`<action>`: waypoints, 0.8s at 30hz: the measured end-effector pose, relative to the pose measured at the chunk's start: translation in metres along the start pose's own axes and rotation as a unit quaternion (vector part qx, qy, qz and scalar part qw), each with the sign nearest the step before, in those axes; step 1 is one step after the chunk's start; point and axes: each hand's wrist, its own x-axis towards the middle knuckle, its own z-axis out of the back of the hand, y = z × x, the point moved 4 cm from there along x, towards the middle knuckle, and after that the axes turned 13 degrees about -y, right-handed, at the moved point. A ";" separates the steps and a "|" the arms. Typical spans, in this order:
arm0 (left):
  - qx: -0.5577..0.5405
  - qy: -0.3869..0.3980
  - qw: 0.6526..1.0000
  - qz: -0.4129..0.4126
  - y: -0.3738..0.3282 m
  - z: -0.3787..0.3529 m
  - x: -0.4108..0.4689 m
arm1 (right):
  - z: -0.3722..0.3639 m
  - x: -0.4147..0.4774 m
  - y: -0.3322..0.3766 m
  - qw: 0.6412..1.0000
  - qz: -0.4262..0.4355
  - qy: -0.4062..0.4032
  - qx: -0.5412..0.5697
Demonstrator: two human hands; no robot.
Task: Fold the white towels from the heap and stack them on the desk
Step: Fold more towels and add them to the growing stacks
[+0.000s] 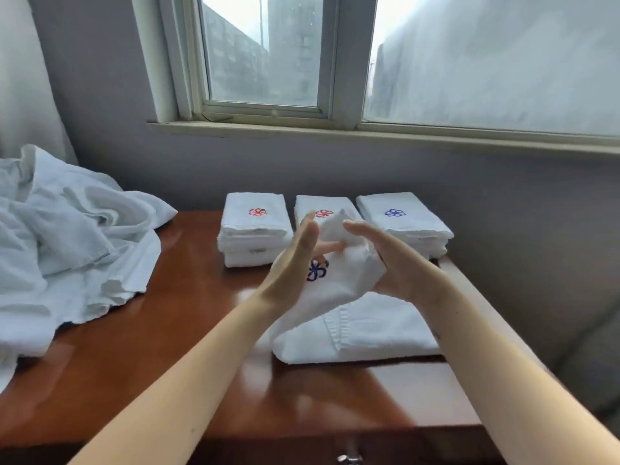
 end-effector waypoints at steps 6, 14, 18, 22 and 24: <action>-0.035 0.035 0.999 0.010 0.006 -0.074 0.002 | 0.085 -0.029 -0.006 0.972 0.038 -0.219 -0.074; 0.245 0.034 0.967 -0.062 0.038 -0.117 -0.002 | 0.142 -0.056 -0.041 0.951 -0.045 -0.286 -0.110; 0.327 0.040 0.941 -0.077 0.044 -0.127 -0.004 | 0.152 -0.057 -0.052 0.948 -0.059 -0.296 -0.102; 0.385 0.040 0.916 -0.101 0.047 -0.131 0.000 | 0.158 -0.058 -0.050 0.937 -0.053 -0.331 -0.101; 0.439 0.067 0.892 -0.085 0.056 -0.135 -0.001 | 0.157 -0.059 -0.049 0.917 -0.048 -0.360 -0.166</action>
